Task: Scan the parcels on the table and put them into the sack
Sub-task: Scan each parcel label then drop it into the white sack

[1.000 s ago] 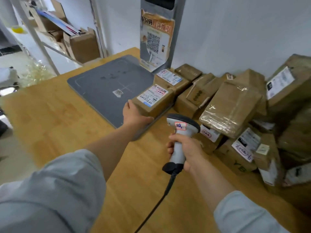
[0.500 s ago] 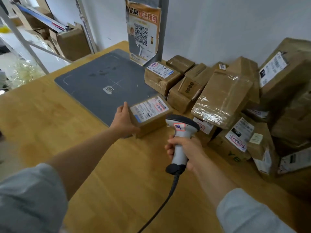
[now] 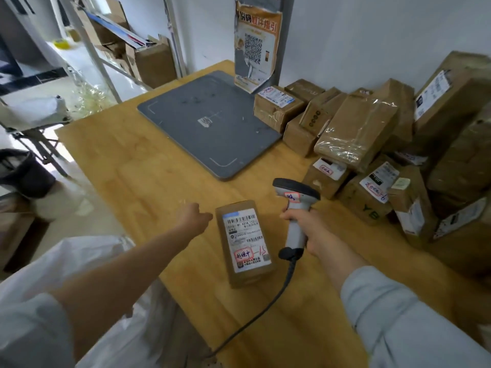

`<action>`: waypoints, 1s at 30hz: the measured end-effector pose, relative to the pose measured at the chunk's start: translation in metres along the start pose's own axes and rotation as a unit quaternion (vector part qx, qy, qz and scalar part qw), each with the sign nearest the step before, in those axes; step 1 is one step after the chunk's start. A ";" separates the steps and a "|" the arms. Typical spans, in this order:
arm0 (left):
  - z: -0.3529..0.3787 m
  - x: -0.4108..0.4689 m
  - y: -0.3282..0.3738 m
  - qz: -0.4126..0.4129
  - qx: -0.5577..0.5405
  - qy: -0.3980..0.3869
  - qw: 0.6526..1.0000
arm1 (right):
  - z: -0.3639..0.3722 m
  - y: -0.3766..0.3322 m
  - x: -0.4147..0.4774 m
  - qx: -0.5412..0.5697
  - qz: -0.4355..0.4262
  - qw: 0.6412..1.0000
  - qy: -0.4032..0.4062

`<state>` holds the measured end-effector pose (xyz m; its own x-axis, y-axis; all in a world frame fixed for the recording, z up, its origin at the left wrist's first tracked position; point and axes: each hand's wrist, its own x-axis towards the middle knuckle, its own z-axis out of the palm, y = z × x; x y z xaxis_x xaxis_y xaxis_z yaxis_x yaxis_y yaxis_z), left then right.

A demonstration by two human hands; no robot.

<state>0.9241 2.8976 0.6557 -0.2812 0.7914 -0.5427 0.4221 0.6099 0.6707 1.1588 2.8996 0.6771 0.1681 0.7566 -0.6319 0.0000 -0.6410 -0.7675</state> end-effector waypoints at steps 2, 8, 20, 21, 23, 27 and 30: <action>0.010 -0.026 -0.005 -0.049 -0.098 -0.019 0.994 | 0.006 0.010 -0.007 0.006 0.013 1.000 -0.019; 0.038 -0.062 -0.032 -0.094 -0.189 -0.103 0.972 | 0.018 0.033 -0.033 0.048 0.040 0.995 -0.082; -0.017 -0.081 0.001 0.097 -0.275 -0.163 0.943 | -0.002 0.005 -0.084 0.135 -0.100 0.982 -0.089; -0.021 -0.080 0.006 0.103 -0.276 -0.148 0.944 | -0.003 0.003 -0.090 0.109 -0.121 0.984 -0.079; -0.027 -0.078 0.015 0.115 -0.272 -0.115 0.948 | -0.002 0.000 -0.102 0.073 -0.149 0.983 -0.080; -0.043 -0.075 0.029 0.161 -0.233 -0.070 0.957 | -0.001 0.001 -0.125 0.037 -0.171 0.978 -0.112; -0.051 -0.070 0.033 0.183 -0.214 -0.041 0.959 | -0.001 0.004 -0.133 0.004 -0.178 0.978 -0.110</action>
<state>0.9135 2.8644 0.7419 -0.1055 0.9605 -0.2573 0.0826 0.2663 0.9603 1.1375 2.7965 0.7580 -0.0577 0.9417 -0.3316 0.0124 -0.3314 -0.9434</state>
